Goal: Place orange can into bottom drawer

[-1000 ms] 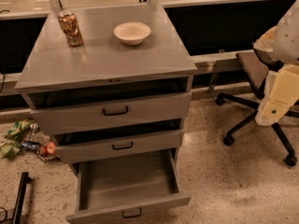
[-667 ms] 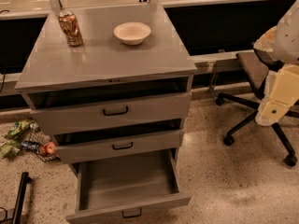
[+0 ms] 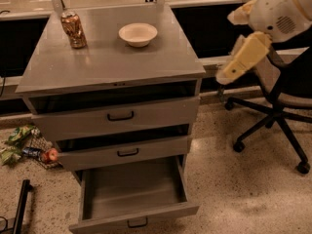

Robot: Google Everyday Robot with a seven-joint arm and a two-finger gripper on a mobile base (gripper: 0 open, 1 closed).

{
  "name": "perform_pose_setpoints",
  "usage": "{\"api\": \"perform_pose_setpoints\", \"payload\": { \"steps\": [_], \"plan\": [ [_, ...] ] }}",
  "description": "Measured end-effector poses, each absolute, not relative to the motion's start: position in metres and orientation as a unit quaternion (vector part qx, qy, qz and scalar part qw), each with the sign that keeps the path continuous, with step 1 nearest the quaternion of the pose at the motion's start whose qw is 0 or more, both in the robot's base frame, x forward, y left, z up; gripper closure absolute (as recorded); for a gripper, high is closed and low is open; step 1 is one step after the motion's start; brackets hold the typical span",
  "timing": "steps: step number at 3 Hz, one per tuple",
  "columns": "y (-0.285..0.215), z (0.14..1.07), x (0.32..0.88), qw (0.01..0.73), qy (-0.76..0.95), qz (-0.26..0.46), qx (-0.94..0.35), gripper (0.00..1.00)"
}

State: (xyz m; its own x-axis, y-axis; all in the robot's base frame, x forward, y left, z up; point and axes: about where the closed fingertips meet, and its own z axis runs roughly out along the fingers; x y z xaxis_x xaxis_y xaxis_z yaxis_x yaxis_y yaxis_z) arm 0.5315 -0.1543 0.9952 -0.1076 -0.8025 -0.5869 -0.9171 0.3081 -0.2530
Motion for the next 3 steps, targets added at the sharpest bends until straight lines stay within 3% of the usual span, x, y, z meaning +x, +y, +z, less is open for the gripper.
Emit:
{"api": "perform_pose_setpoints", "payload": {
  "steps": [2, 3],
  "plan": [
    [-0.029, 0.995, 0.613, 0.454, 0.636, 0.237, -0.577, 0.0],
    [-0.029, 0.995, 0.615, 0.455, 0.637, 0.236, -0.576, 0.0]
  ]
}}
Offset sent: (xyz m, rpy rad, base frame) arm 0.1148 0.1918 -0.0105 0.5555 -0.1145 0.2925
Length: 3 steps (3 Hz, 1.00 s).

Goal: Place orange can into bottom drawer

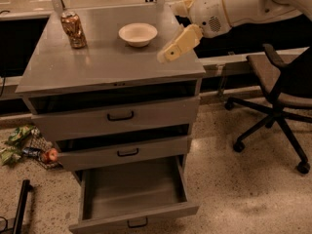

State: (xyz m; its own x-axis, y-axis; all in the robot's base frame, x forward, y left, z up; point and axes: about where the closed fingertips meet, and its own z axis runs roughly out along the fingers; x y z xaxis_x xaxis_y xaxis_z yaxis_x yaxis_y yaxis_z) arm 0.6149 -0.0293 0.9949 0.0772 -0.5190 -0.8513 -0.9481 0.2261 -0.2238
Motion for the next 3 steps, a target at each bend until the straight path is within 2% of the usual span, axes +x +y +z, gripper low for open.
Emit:
{"api": "perform_pose_setpoints", "payload": {
  "steps": [1, 2, 3],
  "plan": [
    [-0.025, 0.98, 0.672, 0.498, 0.639, 0.24, -0.534, 0.0],
    [0.003, 0.979, 0.745, 0.536, 0.637, 0.26, -0.489, 0.0],
    [0.039, 0.97, 0.787, 0.55, 0.633, 0.288, -0.463, 0.0]
  ]
}}
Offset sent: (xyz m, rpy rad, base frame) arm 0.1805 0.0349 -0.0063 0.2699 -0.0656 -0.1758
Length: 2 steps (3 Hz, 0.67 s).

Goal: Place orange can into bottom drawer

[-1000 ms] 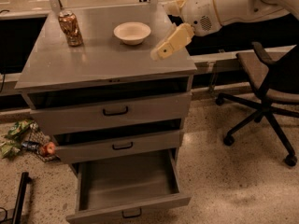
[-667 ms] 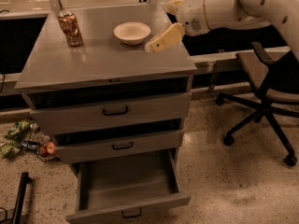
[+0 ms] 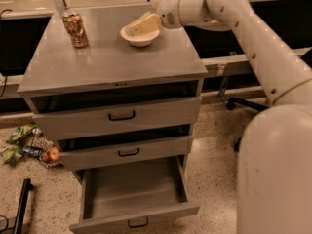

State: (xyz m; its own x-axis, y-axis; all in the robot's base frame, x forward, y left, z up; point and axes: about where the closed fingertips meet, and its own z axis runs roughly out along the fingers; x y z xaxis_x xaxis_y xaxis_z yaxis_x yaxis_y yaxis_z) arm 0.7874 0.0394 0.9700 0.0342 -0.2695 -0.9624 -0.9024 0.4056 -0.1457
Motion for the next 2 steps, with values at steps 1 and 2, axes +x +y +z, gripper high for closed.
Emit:
{"api": "perform_pose_setpoints", "payload": {
  "steps": [1, 2],
  "plan": [
    [0.1221, 0.9678, 0.813, 0.543, 0.608, 0.308, -0.49, 0.0],
    [0.1225, 0.9676, 0.813, 0.543, 0.608, 0.308, -0.49, 0.0]
  ]
}}
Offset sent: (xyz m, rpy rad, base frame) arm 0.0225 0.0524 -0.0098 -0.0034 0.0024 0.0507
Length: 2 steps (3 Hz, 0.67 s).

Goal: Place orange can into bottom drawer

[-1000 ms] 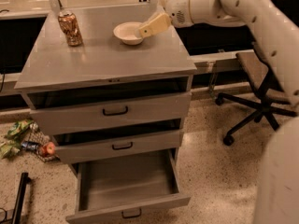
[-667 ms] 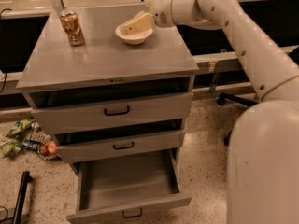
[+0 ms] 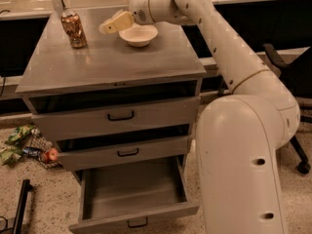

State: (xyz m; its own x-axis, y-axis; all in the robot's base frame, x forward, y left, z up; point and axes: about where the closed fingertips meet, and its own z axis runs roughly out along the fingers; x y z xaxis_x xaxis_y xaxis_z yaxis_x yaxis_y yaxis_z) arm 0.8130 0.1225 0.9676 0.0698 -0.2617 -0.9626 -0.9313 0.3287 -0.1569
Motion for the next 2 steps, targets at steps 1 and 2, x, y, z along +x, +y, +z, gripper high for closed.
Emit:
{"api": "perform_pose_setpoints", "payload": {
  "steps": [1, 2],
  "plan": [
    [0.136, 0.969, 0.821, 0.552, 0.616, 0.311, -0.469, 0.0],
    [0.175, 0.964, 0.838, 0.562, 0.643, 0.328, -0.403, 0.0]
  ]
}}
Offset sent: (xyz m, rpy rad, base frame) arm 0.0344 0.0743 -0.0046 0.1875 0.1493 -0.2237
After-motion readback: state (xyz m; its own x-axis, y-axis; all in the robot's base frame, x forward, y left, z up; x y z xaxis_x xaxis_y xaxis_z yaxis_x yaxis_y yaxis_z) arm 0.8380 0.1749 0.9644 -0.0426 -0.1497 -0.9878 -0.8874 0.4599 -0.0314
